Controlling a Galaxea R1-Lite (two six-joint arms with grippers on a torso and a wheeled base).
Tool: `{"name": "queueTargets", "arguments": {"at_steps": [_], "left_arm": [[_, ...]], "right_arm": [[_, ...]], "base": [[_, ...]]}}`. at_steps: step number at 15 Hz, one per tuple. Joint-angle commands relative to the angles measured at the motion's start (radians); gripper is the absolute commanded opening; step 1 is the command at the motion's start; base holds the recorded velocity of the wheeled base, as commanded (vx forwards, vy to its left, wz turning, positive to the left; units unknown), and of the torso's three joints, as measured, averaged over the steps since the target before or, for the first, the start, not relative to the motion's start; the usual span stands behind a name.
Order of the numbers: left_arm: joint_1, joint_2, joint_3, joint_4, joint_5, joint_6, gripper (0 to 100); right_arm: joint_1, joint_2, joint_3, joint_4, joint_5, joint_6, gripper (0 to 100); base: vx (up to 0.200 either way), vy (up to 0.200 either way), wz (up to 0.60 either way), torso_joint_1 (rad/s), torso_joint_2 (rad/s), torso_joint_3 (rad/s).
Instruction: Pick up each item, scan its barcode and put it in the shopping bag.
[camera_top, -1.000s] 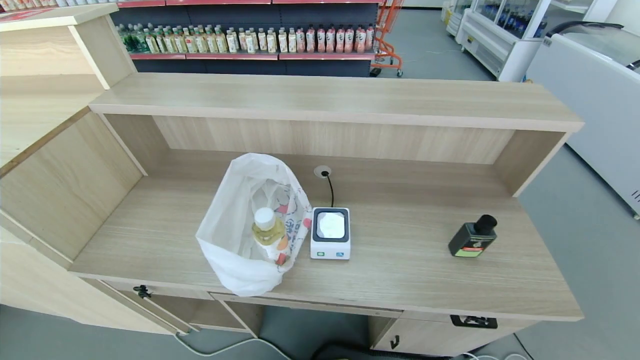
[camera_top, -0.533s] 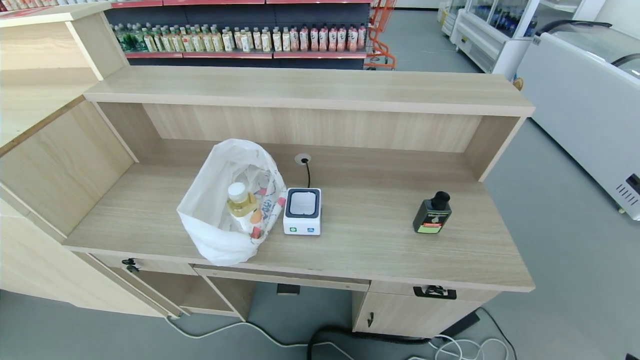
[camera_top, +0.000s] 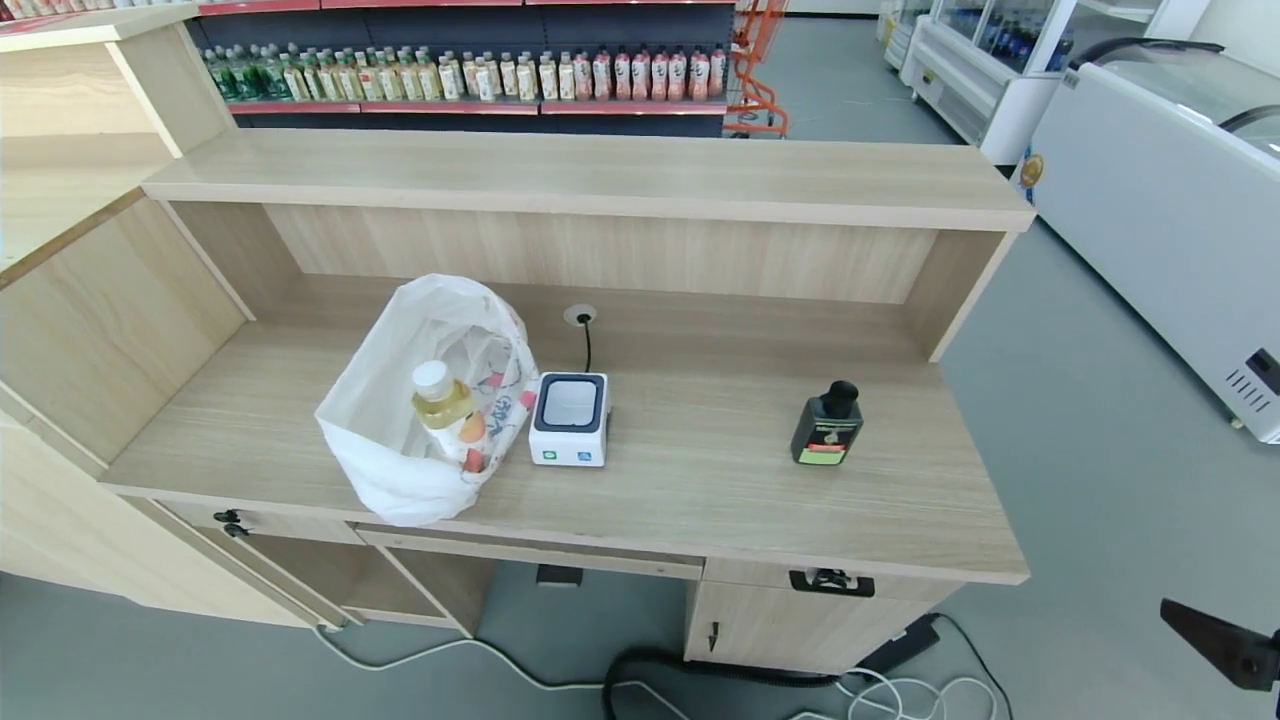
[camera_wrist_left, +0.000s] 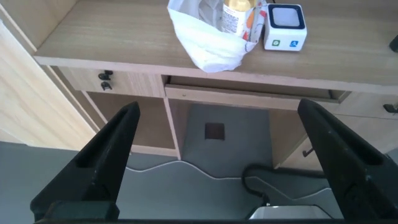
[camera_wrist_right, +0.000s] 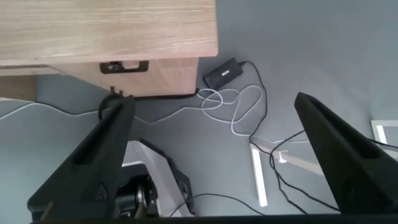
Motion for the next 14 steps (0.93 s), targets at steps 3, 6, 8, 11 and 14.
{"name": "queueTargets", "arguments": {"at_steps": [3, 6, 8, 11, 14], "left_arm": [[0.000, 0.000, 0.000, -0.001, 0.000, -0.003, 100], [0.000, 0.000, 0.000, -0.001, 0.000, -0.003, 100], [0.000, 0.000, 0.000, -0.001, 0.000, -0.001, 100], [0.000, 0.000, 0.000, -0.001, 0.000, -0.003, 100], [0.000, 0.000, 0.000, -0.001, 0.000, -0.003, 100]], "right_arm": [[-0.041, 0.171, -0.047, -0.128, 0.090, -0.046, 100], [-0.041, 0.228, -0.070, -0.184, 0.289, -0.098, 100], [-0.041, 0.243, -0.070, -0.184, 0.400, -0.145, 100], [-0.072, 0.358, -0.117, -0.187, 0.412, -0.241, 100], [-0.075, 0.441, -0.168, -0.187, 0.433, -0.285, 100]], "base": [[0.133, 0.000, 0.00, -0.005, 0.00, 0.002], [0.000, 0.000, 0.00, 0.000, 0.00, 0.000], [0.000, 0.000, 0.00, 0.000, 0.00, 0.000], [0.000, 0.000, 0.00, 0.000, 0.00, 0.000], [0.000, 0.000, 0.00, 0.000, 0.00, 0.000]]}}
